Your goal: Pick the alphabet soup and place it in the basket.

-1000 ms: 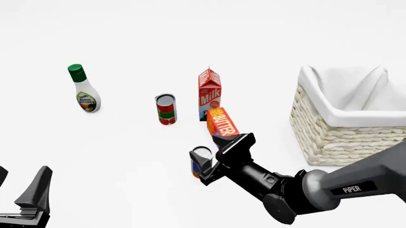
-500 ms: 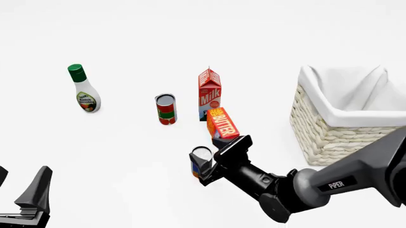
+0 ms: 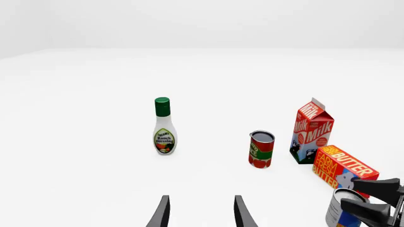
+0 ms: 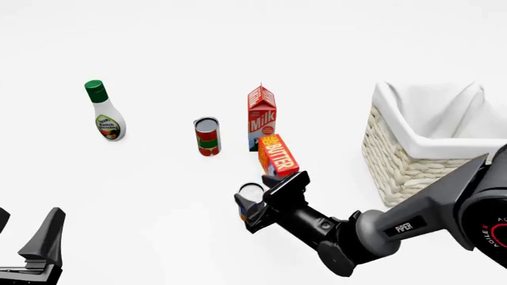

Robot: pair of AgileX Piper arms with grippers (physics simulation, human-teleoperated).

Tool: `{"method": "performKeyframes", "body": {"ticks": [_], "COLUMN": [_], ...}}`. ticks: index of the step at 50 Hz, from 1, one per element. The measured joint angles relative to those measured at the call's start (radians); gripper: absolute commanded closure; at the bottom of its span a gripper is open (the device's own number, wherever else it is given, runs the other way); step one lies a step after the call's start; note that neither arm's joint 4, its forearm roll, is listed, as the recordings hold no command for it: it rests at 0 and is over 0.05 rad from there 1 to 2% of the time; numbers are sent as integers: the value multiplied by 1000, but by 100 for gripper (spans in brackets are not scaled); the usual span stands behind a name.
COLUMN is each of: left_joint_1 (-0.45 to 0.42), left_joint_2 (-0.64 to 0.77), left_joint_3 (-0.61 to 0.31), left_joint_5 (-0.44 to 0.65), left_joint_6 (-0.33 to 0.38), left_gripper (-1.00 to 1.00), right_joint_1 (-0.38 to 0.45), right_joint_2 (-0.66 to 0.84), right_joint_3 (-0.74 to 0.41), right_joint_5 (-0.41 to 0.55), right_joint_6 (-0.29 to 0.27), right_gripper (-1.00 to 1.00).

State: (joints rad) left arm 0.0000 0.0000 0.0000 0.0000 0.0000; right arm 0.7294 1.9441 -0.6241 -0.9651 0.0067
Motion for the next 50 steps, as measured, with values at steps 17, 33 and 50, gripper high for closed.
{"method": "performKeyframes", "body": {"ticks": [17, 33, 50], "left_joint_1": [0, 0, 0], "left_joint_2": [0, 0, 0], "left_joint_3": [0, 0, 0], "left_joint_5": [0, 0, 0], "left_joint_6": [0, 0, 0], "left_gripper": [-100, -100, -100], "right_joint_1": [2, 2, 1], "right_joint_2": [41, 76, 114], "right_joint_3": [-23, -36, -50], "right_joint_5": [-2, -10, -16], "right_joint_6": [8, 16, 17], "right_gripper": [-100, -100, -100]}}
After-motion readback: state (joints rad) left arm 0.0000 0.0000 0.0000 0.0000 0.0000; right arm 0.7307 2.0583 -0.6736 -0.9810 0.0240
